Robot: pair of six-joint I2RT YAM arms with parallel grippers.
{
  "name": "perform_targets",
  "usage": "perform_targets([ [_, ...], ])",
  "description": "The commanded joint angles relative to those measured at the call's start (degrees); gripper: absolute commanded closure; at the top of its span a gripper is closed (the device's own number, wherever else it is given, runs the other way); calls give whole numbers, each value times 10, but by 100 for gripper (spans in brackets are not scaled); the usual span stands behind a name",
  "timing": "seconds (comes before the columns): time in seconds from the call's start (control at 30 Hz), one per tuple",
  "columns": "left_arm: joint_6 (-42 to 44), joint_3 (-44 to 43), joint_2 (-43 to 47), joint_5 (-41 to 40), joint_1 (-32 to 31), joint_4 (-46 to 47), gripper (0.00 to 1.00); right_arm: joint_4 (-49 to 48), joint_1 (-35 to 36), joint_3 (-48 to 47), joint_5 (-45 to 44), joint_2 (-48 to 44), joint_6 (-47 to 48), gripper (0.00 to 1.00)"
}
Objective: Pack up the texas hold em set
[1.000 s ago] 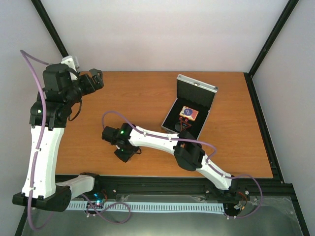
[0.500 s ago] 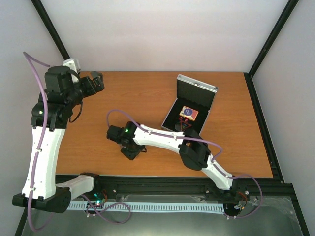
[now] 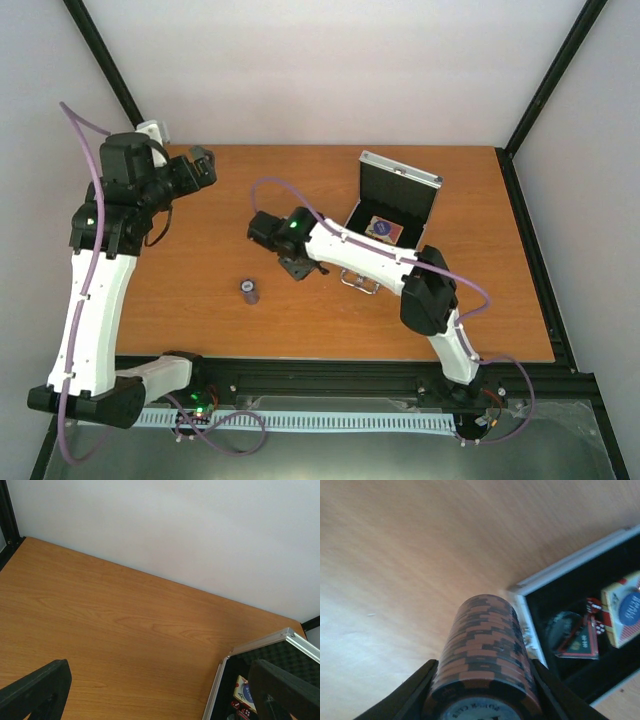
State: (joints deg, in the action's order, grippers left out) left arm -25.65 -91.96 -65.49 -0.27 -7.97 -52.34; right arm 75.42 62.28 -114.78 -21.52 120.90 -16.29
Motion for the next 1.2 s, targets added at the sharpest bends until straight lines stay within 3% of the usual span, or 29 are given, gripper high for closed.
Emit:
perform_targets([
  [0.0,9,-2,-17,9,3,13,0,-22,-65,36,-64,-42,21,86],
  [0.2,10,-9,-45,11,3,15,0,-86,-133,56,-97,-31,88,88],
  [0.67,15,-7,-81,-10,3,20,0,-218,-208,87,-149,16,231,91],
  [1.17,8,-7,-111,-5,3,33,0,-269,-249,68,-153,65,267,91],
])
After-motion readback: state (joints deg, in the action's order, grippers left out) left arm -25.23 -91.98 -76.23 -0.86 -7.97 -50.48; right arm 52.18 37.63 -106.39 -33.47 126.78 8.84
